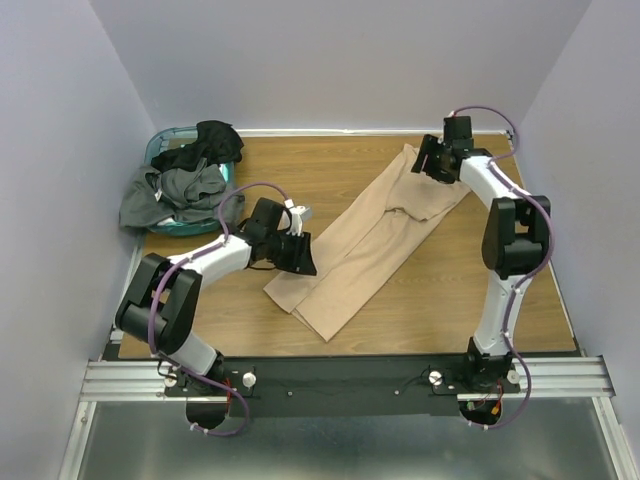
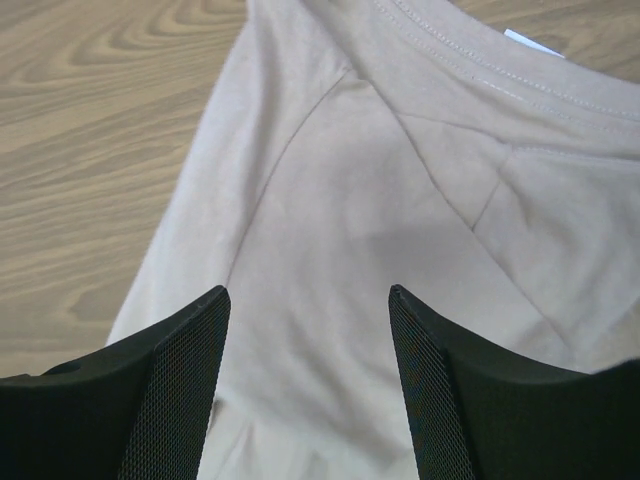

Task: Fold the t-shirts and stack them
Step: Fold the tshirt

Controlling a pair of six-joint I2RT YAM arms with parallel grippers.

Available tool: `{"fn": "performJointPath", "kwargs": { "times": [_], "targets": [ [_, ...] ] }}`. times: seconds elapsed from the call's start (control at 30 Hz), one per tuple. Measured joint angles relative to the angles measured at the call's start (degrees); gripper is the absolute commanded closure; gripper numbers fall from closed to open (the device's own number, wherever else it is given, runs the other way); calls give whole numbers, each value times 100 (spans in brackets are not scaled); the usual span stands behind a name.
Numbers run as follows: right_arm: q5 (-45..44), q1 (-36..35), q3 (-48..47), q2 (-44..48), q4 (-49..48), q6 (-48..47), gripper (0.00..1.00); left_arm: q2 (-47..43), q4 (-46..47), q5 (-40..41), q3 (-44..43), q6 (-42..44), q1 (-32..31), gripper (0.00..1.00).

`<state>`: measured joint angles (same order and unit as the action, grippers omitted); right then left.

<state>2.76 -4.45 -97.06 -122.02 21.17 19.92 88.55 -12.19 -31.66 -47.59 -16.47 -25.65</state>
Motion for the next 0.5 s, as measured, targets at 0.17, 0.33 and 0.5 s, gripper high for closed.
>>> {"fn": "performJointPath", "kwargs": {
  "times": [0.17,0.33,0.5],
  "targets": [
    [166,-11,754,863,-61,118,28,157,-81,46,90,79,-85,51],
    [273,-96,1250,831,-31,275,28,304,-66,61,223,76,-173,51],
    [291,-166,1362,455,-11,363,28,306,90,50,326,-33,-225,51]
  ]
}}
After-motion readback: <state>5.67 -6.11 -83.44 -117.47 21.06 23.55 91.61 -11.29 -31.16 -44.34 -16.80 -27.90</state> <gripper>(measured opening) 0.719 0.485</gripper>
